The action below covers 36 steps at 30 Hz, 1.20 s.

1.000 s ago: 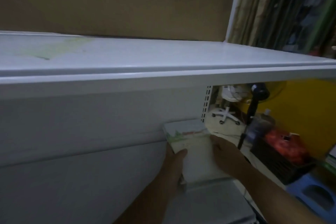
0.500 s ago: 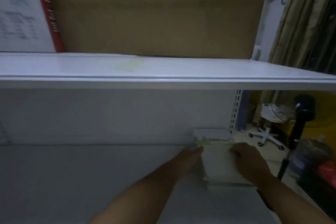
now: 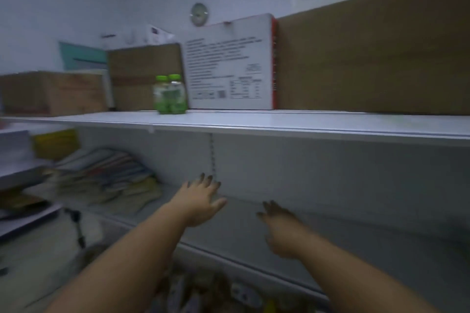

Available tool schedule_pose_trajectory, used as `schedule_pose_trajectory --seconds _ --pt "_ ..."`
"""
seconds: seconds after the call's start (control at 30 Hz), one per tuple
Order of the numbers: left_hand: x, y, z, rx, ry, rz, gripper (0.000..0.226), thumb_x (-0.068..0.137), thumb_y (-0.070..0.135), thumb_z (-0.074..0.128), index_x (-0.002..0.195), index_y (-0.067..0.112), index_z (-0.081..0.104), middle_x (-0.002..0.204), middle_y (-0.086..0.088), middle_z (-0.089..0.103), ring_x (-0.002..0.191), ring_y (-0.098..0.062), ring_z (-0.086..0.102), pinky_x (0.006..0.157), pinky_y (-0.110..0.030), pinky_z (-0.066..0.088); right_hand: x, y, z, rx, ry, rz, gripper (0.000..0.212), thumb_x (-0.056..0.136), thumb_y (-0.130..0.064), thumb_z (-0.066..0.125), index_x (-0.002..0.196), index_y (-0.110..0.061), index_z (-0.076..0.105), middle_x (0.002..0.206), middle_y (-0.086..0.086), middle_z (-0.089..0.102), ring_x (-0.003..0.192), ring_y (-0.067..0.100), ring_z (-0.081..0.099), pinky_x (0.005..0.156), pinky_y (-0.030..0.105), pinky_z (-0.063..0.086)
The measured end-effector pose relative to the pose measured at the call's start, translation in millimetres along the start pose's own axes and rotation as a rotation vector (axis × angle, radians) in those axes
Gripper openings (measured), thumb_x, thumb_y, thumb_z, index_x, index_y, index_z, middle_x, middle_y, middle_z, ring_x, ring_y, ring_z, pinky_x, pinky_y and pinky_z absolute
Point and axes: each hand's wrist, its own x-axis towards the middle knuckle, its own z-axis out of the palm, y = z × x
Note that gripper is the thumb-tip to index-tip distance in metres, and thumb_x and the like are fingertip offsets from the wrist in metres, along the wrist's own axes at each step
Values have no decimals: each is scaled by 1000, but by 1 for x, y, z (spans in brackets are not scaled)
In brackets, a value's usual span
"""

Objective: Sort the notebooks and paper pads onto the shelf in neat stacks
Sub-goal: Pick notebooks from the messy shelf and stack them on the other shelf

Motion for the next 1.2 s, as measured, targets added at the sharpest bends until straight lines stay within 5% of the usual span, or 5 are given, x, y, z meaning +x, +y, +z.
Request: schedule_pose_trajectory --seconds 0.3,0.63,0.8,0.97,1.2 --pt "-113 -213 12 -40 -29 -405 65 97 57 23 153 26 9 161 0 -5 147 -17 -10 119 -45 -2 98 -188 15 -19 -70 -320 63 95 -27 44 150 -18 15 159 10 2 147 26 5 117 40 20" --pt "-100 -346 52 -40 -146 -631 66 97 56 22 153 24 6 161 0 -5 147 -17 -8 118 -44 0 242 -302 38 111 -114 -483 52 94 -20 46 143 -13 30 154 15 18 142 30 17 113 39 27" --pt "-60 -406 35 -4 -73 -646 62 98 52 26 152 25 11 161 0 -1 148 -16 -5 118 -42 3 326 -349 32 171 -96 -539 55 96 -22 46 145 -13 26 158 10 7 145 28 10 116 40 22" --pt "-41 -456 42 -5 -71 -579 61 98 52 25 152 29 9 160 3 -5 147 -13 -9 118 -39 -2 385 -382 40 205 25 -477 40 91 -27 47 128 -15 44 142 10 36 127 27 39 100 34 39" --pt "-38 -565 40 -4 -56 -555 62 97 53 28 152 29 11 160 4 -2 147 -13 -5 121 -41 2 480 -464 24 291 107 -326 39 88 -25 49 127 -18 46 136 8 41 121 28 44 100 35 41"
